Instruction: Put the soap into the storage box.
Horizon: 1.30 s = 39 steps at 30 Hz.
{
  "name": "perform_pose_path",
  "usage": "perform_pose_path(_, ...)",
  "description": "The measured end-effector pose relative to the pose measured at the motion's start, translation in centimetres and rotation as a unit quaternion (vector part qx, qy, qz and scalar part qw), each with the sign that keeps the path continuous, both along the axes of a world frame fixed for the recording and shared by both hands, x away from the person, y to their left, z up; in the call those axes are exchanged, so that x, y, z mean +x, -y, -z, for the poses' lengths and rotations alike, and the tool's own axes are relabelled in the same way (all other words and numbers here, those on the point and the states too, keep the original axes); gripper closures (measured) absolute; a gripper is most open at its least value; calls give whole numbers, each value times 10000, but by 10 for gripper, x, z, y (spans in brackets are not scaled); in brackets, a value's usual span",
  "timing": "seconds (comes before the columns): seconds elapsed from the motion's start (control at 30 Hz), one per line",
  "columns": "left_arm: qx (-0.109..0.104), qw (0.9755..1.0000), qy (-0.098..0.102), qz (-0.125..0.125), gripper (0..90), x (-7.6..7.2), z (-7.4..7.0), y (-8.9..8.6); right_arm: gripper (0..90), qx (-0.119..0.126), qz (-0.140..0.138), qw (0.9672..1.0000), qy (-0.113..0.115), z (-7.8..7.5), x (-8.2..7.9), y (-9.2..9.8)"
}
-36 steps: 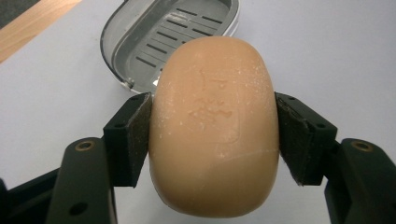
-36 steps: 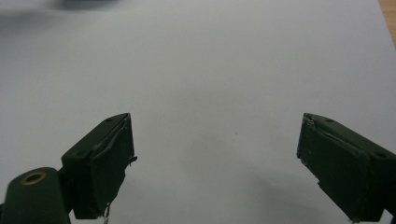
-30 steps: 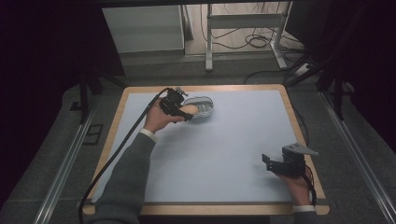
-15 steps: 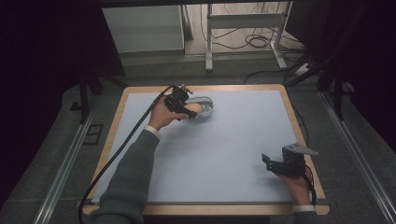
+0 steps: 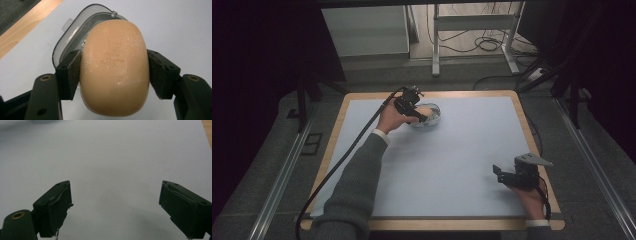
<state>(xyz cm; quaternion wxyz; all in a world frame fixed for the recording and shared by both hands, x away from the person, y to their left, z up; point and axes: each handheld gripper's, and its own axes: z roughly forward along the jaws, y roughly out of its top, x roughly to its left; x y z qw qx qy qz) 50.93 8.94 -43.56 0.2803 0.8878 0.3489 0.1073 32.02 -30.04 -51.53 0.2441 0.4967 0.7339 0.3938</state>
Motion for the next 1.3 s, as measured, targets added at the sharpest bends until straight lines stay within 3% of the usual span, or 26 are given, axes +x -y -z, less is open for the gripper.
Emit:
perform_pose_path(0.4, 234, 9995, -144, 145, 331, 20, 13, 10, 109, -7, 18, 10000, -17, 1, 1, 2)
perform_pose_path(0.8, 172, 9995, -276, 34, 328, 38, 26, 12, 109, -40, 34, 9999, -86, 4, 2, 2)
perform_pose_path(0.93, -104, 9998, -163, -17, 305, 36, 23, 9, 109, -3, 69, 10000, -69, 2, 1, 5)
perform_pose_path(1.07, -8, 9999, -88, 88, 272, 28, 15, 8, 109, -2, 86, 9999, -62, 2, 1, 5)
perform_pose_path(1.17, -69, 9999, -57, 107, 255, 21, 10, 7, 109, -2, 65, 10000, -66, 1, 0, 4)
perform_pose_path(1.3, 147, 9997, -19, 172, 230, 12, 4, 6, 109, -21, 49, 10000, -50, 0, 0, 4)
